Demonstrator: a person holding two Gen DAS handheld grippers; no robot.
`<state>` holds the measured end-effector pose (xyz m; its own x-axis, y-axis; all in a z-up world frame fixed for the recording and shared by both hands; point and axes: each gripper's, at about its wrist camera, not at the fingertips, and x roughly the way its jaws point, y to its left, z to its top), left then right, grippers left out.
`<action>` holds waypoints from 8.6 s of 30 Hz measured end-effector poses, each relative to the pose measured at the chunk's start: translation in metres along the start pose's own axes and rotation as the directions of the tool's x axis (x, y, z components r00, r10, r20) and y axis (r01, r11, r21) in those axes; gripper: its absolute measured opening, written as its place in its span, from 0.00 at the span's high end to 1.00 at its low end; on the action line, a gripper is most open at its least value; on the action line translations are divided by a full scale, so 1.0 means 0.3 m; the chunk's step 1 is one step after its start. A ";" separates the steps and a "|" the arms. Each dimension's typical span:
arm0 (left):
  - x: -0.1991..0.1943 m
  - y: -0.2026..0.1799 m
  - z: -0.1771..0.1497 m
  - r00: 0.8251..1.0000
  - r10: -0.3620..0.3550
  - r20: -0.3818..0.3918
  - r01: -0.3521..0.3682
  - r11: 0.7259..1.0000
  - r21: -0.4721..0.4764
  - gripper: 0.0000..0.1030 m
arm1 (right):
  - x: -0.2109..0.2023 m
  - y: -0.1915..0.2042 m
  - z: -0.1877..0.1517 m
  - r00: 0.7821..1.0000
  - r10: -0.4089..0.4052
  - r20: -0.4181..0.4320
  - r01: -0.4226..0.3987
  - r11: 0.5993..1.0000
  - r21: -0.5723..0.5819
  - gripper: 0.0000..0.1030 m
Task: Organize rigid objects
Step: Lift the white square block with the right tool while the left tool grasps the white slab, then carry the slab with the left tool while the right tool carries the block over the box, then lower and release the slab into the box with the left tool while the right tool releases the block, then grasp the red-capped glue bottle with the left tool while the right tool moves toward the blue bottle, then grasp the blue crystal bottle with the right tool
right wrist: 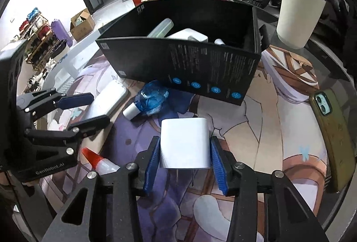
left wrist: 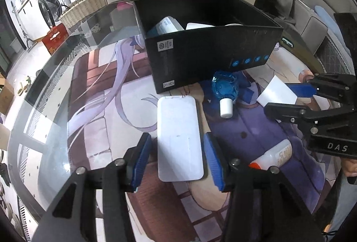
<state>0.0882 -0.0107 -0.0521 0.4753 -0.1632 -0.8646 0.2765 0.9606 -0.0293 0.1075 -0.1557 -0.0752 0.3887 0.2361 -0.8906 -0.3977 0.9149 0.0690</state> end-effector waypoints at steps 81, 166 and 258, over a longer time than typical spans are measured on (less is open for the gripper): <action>-0.279 0.065 0.323 0.798 0.072 0.599 0.041 0.984 -0.173 0.63 | -0.405 0.007 0.328 0.730 -0.206 0.652 0.184 0.978 0.103 0.59; -0.504 -0.018 0.119 0.686 0.118 0.718 -0.067 0.993 -0.099 0.30 | -0.688 0.077 0.050 0.610 -0.150 0.778 0.196 0.980 0.036 0.48; -0.009 -0.099 -0.007 0.998 0.021 0.058 -0.025 0.998 0.056 0.69 | -0.031 -0.053 -0.066 0.996 -0.083 0.044 0.081 0.996 0.042 0.69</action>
<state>0.0768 -0.0383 -0.0500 0.5287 -0.1555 -0.8345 0.3108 0.9503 0.0199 0.0937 -0.1789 -0.0768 0.4563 0.1737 -0.8727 -0.3295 0.9440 0.0156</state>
